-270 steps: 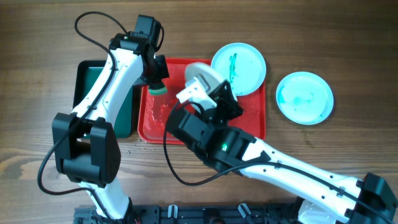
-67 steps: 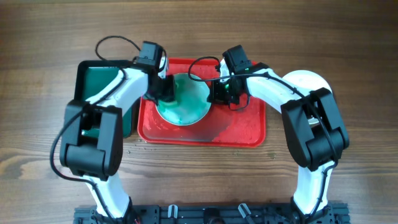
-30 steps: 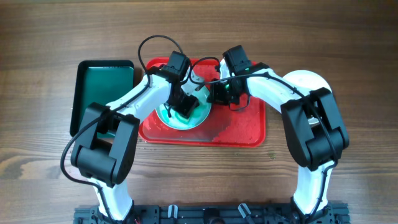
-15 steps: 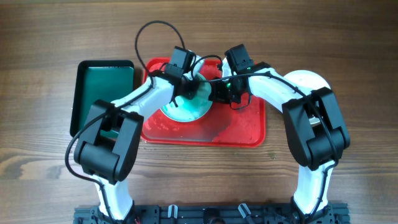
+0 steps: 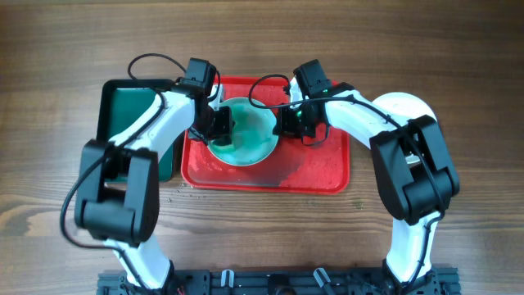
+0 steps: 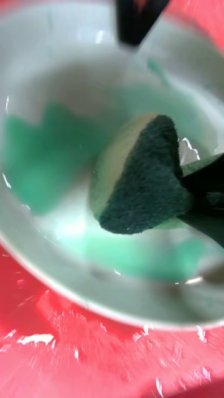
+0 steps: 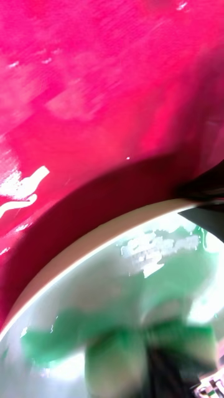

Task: Clean dirty plates on tray and stack at the side
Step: 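Lift the last plate with the right gripper and carry it right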

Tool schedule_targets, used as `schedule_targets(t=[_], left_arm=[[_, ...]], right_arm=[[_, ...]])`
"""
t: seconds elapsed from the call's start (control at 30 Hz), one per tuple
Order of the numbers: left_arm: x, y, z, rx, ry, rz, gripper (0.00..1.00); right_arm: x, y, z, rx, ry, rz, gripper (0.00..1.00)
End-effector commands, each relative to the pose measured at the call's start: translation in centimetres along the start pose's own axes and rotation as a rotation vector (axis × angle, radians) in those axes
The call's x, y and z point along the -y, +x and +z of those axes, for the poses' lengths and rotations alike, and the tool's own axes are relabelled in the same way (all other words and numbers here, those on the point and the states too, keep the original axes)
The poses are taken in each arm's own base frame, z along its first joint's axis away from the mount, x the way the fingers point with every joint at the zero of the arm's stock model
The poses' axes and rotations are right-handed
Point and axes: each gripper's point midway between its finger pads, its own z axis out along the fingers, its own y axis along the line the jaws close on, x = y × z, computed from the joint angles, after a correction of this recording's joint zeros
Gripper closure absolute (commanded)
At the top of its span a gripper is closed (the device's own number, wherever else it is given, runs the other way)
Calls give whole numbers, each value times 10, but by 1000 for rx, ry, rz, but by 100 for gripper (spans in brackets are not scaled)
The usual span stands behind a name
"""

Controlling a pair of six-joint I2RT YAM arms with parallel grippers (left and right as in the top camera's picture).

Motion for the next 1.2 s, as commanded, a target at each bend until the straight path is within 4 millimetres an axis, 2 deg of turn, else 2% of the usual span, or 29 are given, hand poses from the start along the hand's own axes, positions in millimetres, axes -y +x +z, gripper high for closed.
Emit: schedule_targets(t=[0.0, 0.07, 0.13, 0.23, 0.33, 0.4, 0.47, 0.5, 0.63, 0.8, 1.0, 1.17], left_arm=[[8, -28, -78, 234, 7, 43, 96], [0, -35, -104, 322, -53, 37, 96], [-10, -38, -113, 359, -112, 30, 96], [-13, -37, -104, 338, -123, 20, 96], [-16, -37, -95, 321, -122, -49, 96], [-18, -37, -87, 300, -128, -60, 96], [-21, -35, -77, 274, -136, -64, 96], [-22, -34, -72, 260, -140, -66, 96], [-26, -32, -61, 229, -149, -77, 96], [-27, -31, -56, 217, -153, -79, 96], [-27, -31, -56, 217, -153, -79, 96], [-27, -31, -56, 217, -153, -79, 96]], right_arm=[[8, -6, -20, 58, 103, -13, 96], [12, -10, -44, 118, 190, -31, 96], [21, -12, -77, 192, 314, -53, 96], [35, -13, -130, 320, 529, -72, 96], [37, -13, -178, 468, 760, -144, 96], [30, -9, -211, 580, 946, -214, 96], [18, -5, -227, 656, 1077, -279, 96], [8, 0, -235, 699, 1154, -327, 96], [-22, 9, -250, 823, 1284, -432, 96], [-52, 20, -270, 951, 1422, -533, 96], [-70, 28, -291, 1057, 1541, -570, 96], [-72, 28, -290, 1063, 1533, -572, 96]])
